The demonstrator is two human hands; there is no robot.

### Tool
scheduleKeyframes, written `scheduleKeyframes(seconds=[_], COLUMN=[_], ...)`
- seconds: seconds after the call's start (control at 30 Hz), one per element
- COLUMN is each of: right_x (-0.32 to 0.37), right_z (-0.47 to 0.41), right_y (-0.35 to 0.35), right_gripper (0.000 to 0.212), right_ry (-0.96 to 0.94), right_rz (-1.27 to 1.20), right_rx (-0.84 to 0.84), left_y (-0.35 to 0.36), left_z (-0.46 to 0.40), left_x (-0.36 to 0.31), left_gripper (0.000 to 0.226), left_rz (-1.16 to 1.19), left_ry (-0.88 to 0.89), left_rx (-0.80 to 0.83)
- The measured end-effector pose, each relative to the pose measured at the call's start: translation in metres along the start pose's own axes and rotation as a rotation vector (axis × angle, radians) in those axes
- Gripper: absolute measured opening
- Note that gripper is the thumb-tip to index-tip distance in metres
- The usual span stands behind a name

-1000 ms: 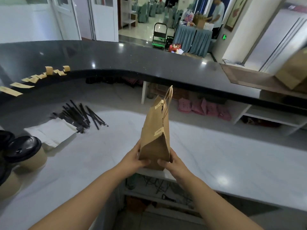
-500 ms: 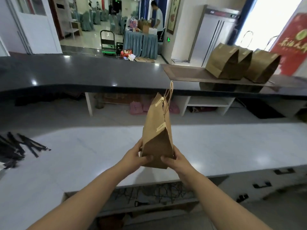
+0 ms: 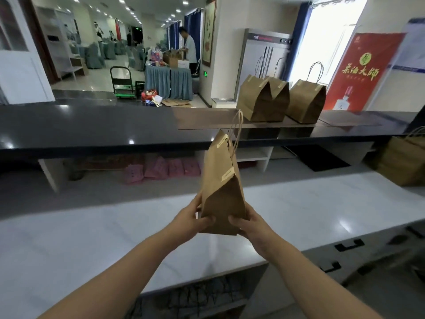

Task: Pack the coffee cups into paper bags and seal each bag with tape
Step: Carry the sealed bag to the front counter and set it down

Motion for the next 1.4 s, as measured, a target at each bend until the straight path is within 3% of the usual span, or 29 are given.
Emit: scheduleKeyframes(seconds=[0.37, 0.83, 1.1, 1.4], right_x=[0.063, 0.119, 0.126, 0.127], right_z=[-0.036, -0.164, -0.234, -0.315], right_y=[-0.120, -0.174, -0.199, -0.232], right_gripper=[0.065, 0.061, 0.052, 0.065], right_ry=[-0.092, -0.119, -0.098, -0.037], right_rz=[0.070, 0.081, 0.106, 0.218], right_rx=[0.022, 0.008, -0.024, 0.046], left_y=[0.068, 0.029, 0.013, 0.006], left_z=[-0.085, -0.216, -0.289, -0.358], left_x=[-0.081, -0.148, -0.155, -0.162], left_gripper=[0.076, 0.077, 0.077, 0.075], left_rz=[-0.004, -0.067, -0.037, -0.025], left_ry=[0.052, 0.142, 0.089, 0.014], left_rx=[-0.038, -0.082, -0.092, -0.164])
Point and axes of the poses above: each hand's wrist, its own z-axis away from the middle knuckle, its own y-axis out of the palm, x = y × z, the point moved 10 cm from there along -z, towards the middle knuckle, and after that the axes turned 7 degrees about -y, right-handed, at the moved point
